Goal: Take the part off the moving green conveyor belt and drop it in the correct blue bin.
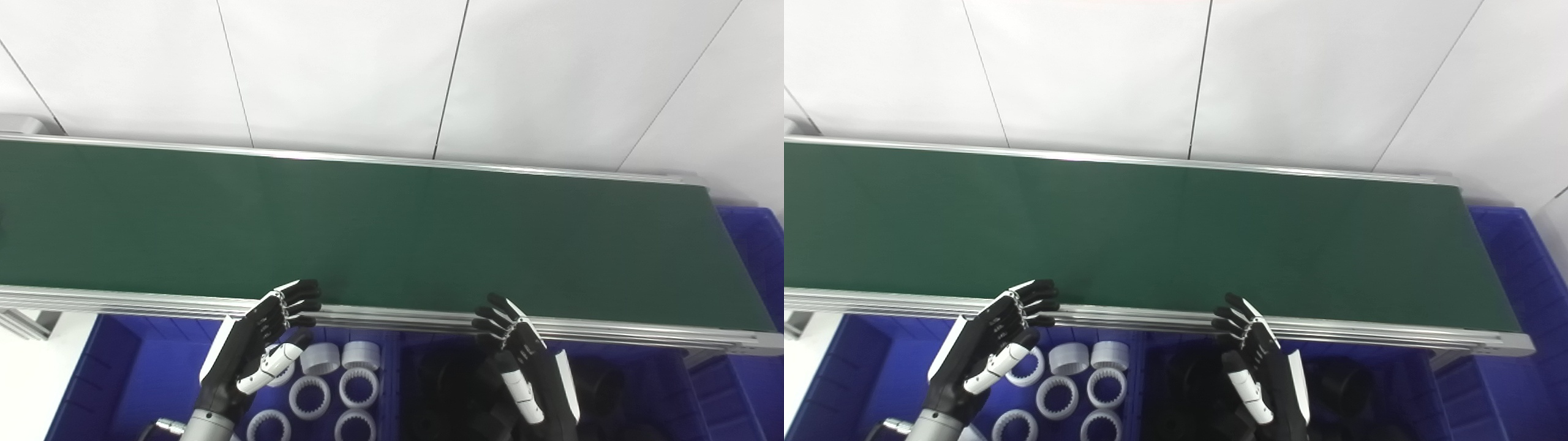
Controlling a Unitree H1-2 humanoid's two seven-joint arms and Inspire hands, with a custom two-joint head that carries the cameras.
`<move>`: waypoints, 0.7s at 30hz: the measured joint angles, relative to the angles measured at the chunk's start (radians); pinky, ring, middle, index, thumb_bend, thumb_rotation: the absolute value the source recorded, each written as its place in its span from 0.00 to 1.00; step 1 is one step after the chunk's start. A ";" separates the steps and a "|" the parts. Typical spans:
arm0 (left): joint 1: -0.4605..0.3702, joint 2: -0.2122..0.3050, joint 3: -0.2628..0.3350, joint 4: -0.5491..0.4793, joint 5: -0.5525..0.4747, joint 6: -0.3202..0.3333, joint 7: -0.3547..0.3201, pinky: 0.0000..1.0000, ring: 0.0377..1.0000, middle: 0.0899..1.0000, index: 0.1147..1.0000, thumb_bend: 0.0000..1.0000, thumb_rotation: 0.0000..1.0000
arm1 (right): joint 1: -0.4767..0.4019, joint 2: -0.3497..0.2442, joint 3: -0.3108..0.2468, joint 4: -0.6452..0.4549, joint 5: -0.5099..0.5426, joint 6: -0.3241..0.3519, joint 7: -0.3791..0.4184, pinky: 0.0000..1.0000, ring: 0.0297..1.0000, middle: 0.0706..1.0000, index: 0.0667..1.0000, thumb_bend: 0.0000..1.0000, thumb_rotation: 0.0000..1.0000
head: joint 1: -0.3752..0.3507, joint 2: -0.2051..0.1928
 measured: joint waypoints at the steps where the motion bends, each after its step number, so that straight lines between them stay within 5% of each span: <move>1: 0.000 0.000 0.000 0.000 0.000 0.000 0.000 0.68 0.74 0.77 0.79 0.75 0.60 | 0.000 0.000 0.000 0.000 0.000 0.000 0.000 0.66 0.73 0.76 0.84 0.69 0.80 | 0.000 0.000; 21: 0.000 0.000 0.001 -0.001 0.000 0.000 0.000 0.66 0.73 0.76 0.79 0.74 0.58 | 0.001 0.000 0.001 0.000 0.002 0.000 0.000 0.66 0.73 0.76 0.84 0.69 0.79 | -0.002 -0.003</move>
